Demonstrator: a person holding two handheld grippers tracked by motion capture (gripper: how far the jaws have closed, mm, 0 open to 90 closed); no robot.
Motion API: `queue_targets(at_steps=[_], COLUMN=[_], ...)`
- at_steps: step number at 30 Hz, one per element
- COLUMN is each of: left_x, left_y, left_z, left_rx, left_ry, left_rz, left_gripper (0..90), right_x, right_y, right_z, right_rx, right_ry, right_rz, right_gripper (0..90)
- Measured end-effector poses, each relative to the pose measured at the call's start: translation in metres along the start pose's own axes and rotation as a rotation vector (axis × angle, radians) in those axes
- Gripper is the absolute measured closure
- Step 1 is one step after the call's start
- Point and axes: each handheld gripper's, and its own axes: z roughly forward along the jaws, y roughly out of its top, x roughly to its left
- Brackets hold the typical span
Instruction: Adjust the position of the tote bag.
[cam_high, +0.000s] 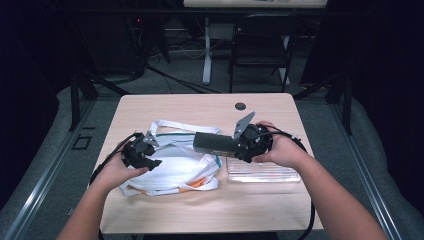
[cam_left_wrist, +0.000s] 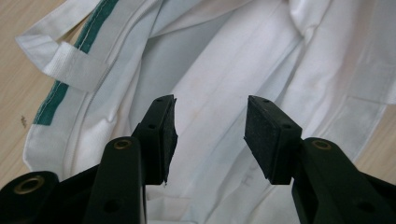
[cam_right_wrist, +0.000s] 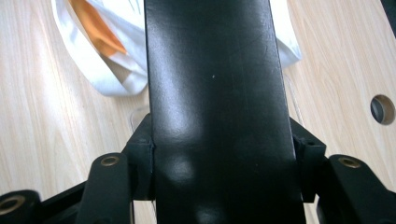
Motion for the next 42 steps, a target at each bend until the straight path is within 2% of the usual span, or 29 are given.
queue_targets(at_steps=[1,4,8,11,16,22,25,28,32,38,42], left_x=[-0.001,-0.002,-0.005,-0.006,-0.009,-0.01,-0.011,-0.012,-0.013,-0.008,-0.006], left_y=[0.0,0.0,0.001,-0.001,-0.006,-0.014,-0.018,-0.02,-0.026,-0.041,-0.046], left_z=[0.0,-0.002,-0.003,-0.001,0.008,0.011,0.01,0.006,-0.001,-0.004,-0.005], left_rx=[0.004,-0.011,-0.014,-0.035,0.002,-0.009,-0.03,-0.031,-0.067,-0.075,-0.072], left_ry=[0.015,0.011,0.029,0.017,0.037,0.034,0.021,0.045,0.041,0.036,0.047], left_rz=[0.008,-0.005,-0.005,-0.018,-0.006,-0.021,-0.038,-0.034,-0.047,-0.082,-0.094], left_gripper=[52.8,53.1,53.1,53.9,54.0,54.0,53.8,53.7,53.1,52.9,52.7], right_x=[-0.001,-0.003,-0.006,-0.008,-0.013,-0.019,-0.023,-0.028,-0.031,-0.035,-0.037], right_y=[-0.002,-0.007,-0.014,-0.019,-0.029,-0.042,-0.048,-0.057,-0.066,-0.078,-0.085], right_z=[0.0,-0.003,-0.009,-0.012,-0.015,-0.017,-0.017,-0.016,-0.018,-0.016,-0.012], right_rx=[-0.002,0.006,0.006,0.015,0.041,0.046,0.06,0.069,0.059,0.079,0.091], right_ry=[-0.003,-0.012,-0.02,-0.025,-0.031,-0.033,-0.033,-0.032,-0.033,-0.024,-0.032], right_rz=[0.001,0.006,0.009,0.011,0.006,0.025,0.029,0.037,0.053,0.067,0.073], right_gripper=[41.7,41.7,41.7,41.7,41.8,41.8,41.8,41.8,41.8,41.8,41.8])
